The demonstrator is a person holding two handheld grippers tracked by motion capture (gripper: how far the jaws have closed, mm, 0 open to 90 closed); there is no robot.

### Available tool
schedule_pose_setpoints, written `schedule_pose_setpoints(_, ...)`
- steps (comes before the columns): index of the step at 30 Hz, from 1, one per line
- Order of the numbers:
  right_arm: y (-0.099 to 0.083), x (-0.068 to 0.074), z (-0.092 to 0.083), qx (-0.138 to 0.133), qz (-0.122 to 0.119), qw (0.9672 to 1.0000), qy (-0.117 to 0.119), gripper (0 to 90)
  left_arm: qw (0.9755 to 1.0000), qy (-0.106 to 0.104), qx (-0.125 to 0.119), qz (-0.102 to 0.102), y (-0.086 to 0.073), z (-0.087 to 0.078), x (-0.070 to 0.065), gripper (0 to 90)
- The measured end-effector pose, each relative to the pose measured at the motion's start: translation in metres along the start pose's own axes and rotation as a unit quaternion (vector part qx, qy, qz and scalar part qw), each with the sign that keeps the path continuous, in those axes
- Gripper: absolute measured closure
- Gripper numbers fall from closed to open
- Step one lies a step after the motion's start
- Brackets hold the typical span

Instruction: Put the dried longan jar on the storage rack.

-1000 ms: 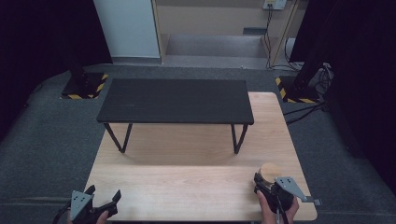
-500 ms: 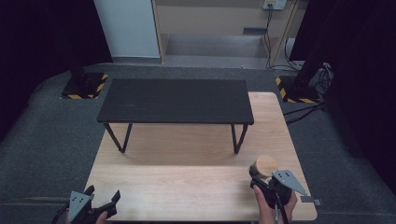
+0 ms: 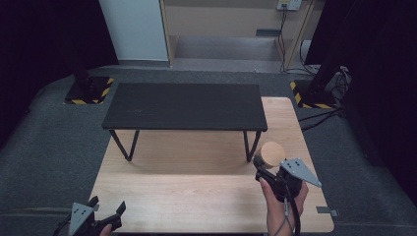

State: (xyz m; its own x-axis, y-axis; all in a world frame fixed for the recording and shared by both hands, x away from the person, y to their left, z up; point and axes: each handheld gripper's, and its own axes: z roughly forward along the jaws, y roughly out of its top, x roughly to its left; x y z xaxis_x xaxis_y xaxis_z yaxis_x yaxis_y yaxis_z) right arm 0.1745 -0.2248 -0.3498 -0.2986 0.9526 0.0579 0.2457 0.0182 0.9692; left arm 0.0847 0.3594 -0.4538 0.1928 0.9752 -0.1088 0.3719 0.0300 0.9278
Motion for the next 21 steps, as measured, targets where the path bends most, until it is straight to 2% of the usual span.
schedule_pose_setpoints(12, 0.048, 0.009, 0.023, -0.007, -0.02, 0.9996, 0.021, 25.7, 1.0, -0.002, -0.004, -0.002, -0.001, 0.0, 0.002, 1.0)
schedule_pose_setpoints(21, 0.07, 0.011, 0.042, -0.002, -0.029, 0.9993, 0.025, 25.7, 1.0, -0.001, -0.006, -0.005, 0.0, -0.001, 0.005, 1.0)
